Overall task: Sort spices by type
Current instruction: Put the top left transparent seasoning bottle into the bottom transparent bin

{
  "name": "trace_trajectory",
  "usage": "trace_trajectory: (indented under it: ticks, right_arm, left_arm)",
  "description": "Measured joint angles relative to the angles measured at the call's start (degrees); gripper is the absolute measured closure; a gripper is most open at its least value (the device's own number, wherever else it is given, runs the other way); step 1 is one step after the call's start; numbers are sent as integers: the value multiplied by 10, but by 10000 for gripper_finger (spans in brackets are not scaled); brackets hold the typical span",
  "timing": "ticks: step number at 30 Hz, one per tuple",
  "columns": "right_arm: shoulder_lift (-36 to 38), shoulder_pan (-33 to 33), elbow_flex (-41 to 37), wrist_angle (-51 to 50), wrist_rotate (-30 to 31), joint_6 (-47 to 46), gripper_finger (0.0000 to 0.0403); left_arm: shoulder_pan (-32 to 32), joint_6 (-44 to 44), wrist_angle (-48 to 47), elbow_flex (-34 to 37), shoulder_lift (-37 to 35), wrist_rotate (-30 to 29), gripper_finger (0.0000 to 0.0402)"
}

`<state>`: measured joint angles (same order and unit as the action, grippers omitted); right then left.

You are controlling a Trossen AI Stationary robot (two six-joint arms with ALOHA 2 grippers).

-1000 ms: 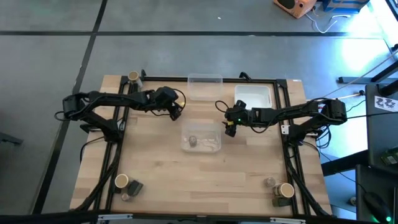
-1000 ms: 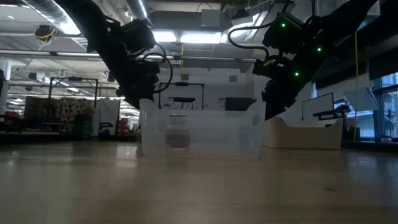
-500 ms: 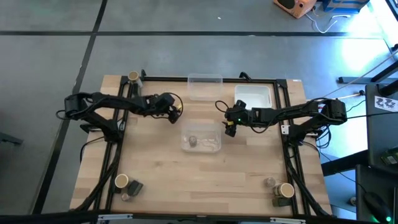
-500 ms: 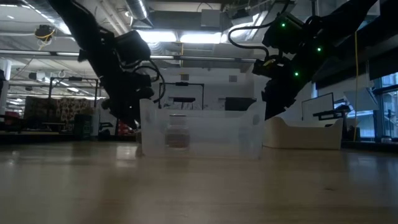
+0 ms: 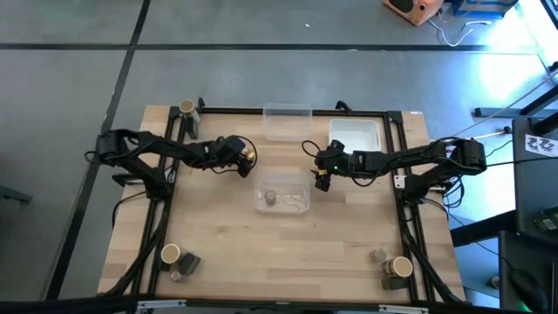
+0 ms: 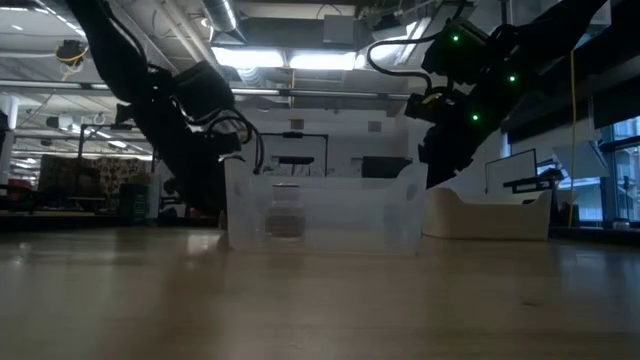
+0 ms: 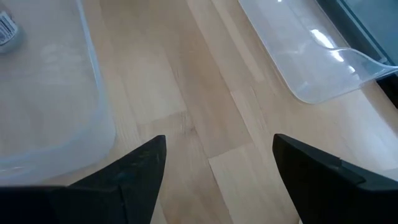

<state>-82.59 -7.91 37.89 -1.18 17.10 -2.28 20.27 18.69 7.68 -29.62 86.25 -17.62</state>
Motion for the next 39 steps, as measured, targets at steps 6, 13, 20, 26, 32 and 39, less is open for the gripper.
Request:
trace_trajectory:
  ticks: [6, 13, 20, 26, 32, 39]
  right_arm:
    - [0, 0, 0, -3, 0, 0, 110]
    - [0, 0, 0, -3, 0, 2, 110]
    - [0, 0, 0, -2, 0, 2, 110]
    - [0, 0, 0, -3, 0, 2, 110]
    - [0, 0, 0, -4, 0, 9, 110]
    - [0, 0, 0, -4, 0, 11, 110]
  left_arm:
    - [0, -86, 10, 10, 15, -1, 101]
    - [2, -200, 24, 10, 15, 9, 107]
    - [17, -242, 23, 10, 15, 9, 173]
    - [16, -280, 25, 10, 15, 21, 252]
    - [10, -277, 28, 10, 14, 35, 295]
    - [-6, -284, 28, 9, 11, 35, 340]
